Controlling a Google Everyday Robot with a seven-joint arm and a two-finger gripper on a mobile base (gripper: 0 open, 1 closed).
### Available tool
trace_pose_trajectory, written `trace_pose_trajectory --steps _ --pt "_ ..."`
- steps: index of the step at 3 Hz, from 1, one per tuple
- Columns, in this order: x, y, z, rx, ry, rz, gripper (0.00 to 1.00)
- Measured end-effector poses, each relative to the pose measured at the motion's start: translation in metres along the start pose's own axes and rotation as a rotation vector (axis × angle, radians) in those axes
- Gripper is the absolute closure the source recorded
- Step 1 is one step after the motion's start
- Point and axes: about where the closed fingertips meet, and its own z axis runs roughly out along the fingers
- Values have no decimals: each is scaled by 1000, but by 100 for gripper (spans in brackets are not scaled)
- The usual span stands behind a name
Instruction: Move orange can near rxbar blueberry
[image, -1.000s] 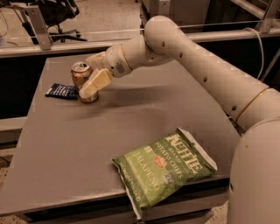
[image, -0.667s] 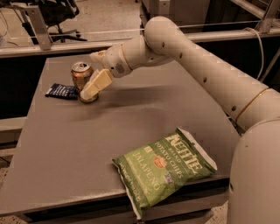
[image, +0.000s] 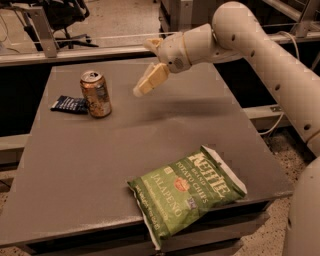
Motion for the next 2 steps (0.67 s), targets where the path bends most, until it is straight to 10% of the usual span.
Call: trace_pose_trajectory --steps 1,2 --pt "29 -34 -93 124 22 -8 0" --pt "18 -41 -99 142 13 -26 0"
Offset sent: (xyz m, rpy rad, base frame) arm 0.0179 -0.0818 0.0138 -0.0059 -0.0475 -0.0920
